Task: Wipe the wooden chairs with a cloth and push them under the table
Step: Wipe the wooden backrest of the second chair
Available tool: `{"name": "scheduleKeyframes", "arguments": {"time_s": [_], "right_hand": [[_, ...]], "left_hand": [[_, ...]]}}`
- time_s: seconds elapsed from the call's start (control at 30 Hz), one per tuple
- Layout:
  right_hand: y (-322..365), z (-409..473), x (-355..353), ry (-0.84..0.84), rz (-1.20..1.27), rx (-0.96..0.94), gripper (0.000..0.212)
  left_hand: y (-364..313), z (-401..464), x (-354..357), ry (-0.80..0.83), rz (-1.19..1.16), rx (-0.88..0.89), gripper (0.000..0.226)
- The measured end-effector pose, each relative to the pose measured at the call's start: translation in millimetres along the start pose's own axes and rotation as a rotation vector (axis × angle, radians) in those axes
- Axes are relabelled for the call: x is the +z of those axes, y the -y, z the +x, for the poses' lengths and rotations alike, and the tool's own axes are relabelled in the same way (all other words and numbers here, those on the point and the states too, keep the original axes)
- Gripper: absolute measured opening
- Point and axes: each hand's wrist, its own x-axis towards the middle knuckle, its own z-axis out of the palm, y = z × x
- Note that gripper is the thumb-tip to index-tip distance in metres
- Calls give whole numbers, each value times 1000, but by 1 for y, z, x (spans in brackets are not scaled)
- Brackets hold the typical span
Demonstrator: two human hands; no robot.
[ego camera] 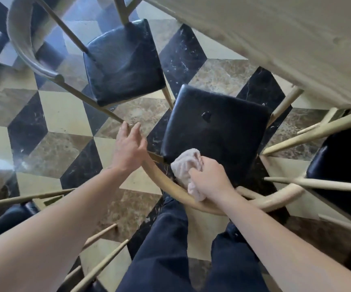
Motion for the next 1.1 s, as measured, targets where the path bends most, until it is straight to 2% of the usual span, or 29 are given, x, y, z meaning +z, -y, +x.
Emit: {"name": "scheduleKeyframes", "arguments": {"time_s": [0.17, 0.23, 0.3, 0.37, 0.43, 0.5, 0.6, 0.7, 0.77, 0.87, 0.93, 1.03, 1.1], "right_hand": [[48, 79, 65, 56, 164, 83, 11], [58, 102, 78, 75, 238, 34, 13], [57, 124, 95, 162, 280, -20, 19], [51, 137, 108, 266, 273, -76, 28], [41, 146, 118, 304, 259, -167, 22], [28, 156, 127, 333, 224, -307, 19], [10, 161, 139, 330, 156, -453, 39], [-7, 165, 148, 290, 132, -577, 63], [-23, 177, 155, 298, 137, -554, 66], [-56, 207, 168, 377, 46, -348, 55], [-70, 225, 177, 427, -29, -239, 59], [-71, 236, 182, 436, 0, -152, 56], [-64, 232, 181, 460, 59, -160, 49]], "left_hand": [[19, 52, -22, 45, -69, 123, 52], [20, 63, -24, 73, -23, 206, 53], [23, 74, -17, 120, 21, 240, 52], [24, 75, -8, 87, 16, 246, 47], [22, 72, -3, -5, -12, 243, 44], [19, 69, 2, -76, 71, 232, 47], [14, 64, 7, -117, 278, 253, 50], [13, 60, 11, -120, 256, 205, 47], [12, 57, 12, -132, 274, 204, 50], [9, 45, 17, -125, 331, 259, 55], [11, 35, 23, -132, 344, 298, 53], [11, 34, 30, -181, 256, 295, 47], [10, 36, 30, -205, 206, 274, 47]]}}
